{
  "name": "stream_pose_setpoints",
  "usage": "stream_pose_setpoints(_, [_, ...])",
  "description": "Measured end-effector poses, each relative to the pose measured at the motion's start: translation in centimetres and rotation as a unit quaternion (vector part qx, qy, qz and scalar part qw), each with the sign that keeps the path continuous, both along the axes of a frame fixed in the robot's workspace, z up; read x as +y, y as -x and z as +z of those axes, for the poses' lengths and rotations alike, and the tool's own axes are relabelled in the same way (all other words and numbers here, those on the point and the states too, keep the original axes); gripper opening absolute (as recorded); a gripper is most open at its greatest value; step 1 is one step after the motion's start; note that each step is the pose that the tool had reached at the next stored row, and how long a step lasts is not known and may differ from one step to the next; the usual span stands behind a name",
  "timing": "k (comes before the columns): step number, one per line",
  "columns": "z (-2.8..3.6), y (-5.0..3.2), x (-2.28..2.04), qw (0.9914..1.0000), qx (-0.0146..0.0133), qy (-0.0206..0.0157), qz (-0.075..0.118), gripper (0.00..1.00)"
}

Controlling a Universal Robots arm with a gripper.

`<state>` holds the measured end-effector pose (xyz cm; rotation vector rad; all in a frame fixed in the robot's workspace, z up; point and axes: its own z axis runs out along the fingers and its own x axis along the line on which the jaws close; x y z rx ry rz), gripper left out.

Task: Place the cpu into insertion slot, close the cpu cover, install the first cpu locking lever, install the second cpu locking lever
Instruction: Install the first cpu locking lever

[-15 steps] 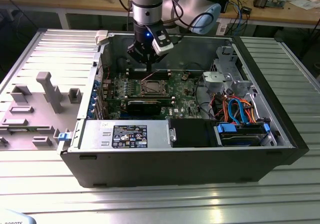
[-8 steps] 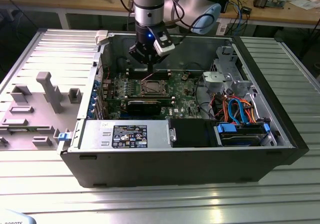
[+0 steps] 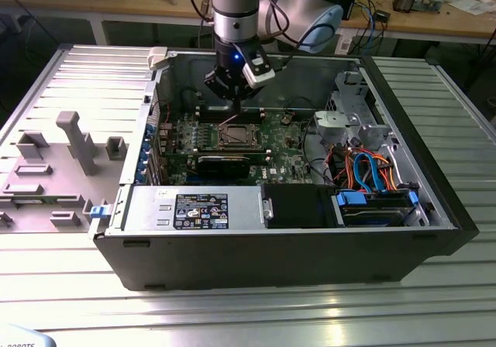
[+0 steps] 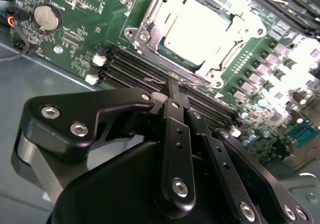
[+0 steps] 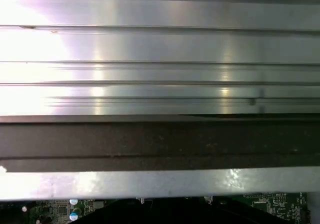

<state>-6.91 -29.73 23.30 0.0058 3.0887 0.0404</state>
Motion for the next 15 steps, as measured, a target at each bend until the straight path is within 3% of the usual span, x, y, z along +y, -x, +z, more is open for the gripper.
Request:
stream_pose_setpoints(7, [-0.84, -1.13, 0.03, 1.00000, 0.0000, 0.0000, -0.001, 0.11])
stream_pose_setpoints(8, [-1.22, -1.45, 0.04, 1.00000, 0.0000, 0.0000, -0.001, 0.11])
stream_pose_setpoints(15, [-2.26, -1.89, 0.04, 1.00000, 0.0000, 0.0000, -0.001, 0.11])
